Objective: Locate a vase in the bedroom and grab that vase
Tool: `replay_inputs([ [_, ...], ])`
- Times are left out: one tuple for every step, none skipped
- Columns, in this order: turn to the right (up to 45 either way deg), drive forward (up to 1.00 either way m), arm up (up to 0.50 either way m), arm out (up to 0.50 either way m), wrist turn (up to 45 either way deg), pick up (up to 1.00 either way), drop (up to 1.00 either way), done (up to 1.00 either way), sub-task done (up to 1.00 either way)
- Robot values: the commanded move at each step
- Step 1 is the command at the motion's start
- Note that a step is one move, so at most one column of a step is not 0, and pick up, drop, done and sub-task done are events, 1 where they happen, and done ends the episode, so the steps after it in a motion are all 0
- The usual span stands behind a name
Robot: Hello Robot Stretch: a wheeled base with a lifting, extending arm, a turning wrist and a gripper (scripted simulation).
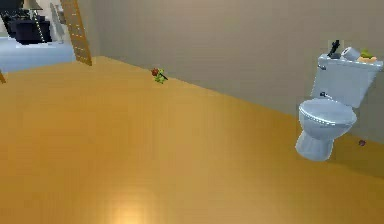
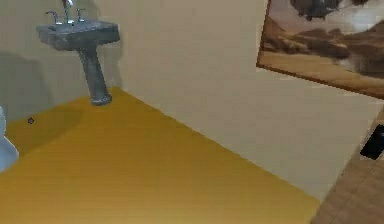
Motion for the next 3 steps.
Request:
replay_inputs([
  [0.0,0.70,0.00,0.00,0.0,0.00,0.00,0.00,0.00],
  [-45.0,0.00,0.00,0.00,0.0,0.00,0.00,0.00,0.00],
  [0.0,0.50,0.00,0.00,0.0,0.00,0.00,0.00,0.00],
])
